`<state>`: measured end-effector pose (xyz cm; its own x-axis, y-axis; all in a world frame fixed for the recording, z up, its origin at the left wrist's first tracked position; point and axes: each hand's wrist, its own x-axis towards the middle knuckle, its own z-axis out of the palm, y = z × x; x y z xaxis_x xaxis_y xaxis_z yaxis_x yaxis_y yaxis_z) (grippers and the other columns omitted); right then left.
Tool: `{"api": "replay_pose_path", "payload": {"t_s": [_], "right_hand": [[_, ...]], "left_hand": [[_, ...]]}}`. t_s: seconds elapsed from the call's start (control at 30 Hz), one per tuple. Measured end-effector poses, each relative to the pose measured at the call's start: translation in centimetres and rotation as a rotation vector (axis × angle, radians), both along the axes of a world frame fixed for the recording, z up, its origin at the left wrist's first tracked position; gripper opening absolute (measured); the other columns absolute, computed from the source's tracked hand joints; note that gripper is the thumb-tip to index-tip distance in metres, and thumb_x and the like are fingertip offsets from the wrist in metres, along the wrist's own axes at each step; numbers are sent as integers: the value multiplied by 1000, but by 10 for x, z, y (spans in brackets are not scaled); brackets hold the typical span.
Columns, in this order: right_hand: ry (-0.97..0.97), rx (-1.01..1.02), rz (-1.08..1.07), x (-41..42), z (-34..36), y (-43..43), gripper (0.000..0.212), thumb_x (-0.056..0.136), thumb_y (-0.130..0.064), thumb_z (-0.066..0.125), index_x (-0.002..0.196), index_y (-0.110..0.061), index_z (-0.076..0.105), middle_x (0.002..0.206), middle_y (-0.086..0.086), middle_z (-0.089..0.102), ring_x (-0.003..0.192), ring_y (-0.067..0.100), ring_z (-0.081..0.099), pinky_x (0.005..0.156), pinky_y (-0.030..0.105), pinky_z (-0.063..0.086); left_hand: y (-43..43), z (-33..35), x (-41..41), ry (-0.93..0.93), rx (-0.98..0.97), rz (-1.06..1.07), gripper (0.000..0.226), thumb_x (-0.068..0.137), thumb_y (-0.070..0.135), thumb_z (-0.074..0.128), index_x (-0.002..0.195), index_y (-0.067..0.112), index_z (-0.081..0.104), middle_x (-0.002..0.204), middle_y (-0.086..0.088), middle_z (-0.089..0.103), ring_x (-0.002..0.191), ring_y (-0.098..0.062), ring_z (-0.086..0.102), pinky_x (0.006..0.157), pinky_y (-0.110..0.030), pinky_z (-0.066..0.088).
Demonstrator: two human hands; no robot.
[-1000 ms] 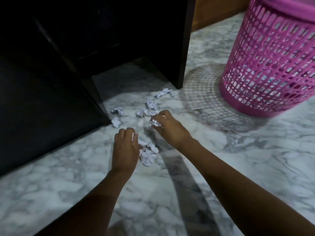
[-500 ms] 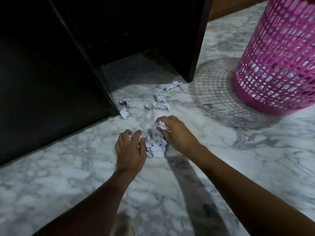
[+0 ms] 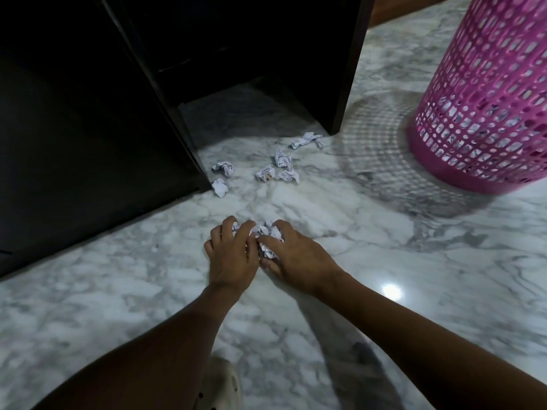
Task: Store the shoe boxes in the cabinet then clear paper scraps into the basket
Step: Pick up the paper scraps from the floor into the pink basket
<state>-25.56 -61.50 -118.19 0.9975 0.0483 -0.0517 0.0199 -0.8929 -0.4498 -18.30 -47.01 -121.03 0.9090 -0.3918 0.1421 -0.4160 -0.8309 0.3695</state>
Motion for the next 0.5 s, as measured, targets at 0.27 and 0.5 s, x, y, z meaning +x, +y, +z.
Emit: {"api": "replay_pose_path", "payload": {"t_s": [0.27,0.5], "right_hand": [[69,34,21,4,0,-13,33,97,-31,49,129,-24,53,117,8,47,87,31,59,65,36,46],[102,132,-44,9,5,-22,36,96,-46,54,124,-26,60,110,6,54,92,28,61,74,35,49]], "left_hand": [[0,2,4,-112,-23,-44,29,92,44,48,87,24,69,92,-2,58,79,-25,57,66,-35,43],[-9,8,10,-139,-68,-84,42,88,44,50,57,17,52,54,0,53,45,-21,53,45,-24,31]]}}
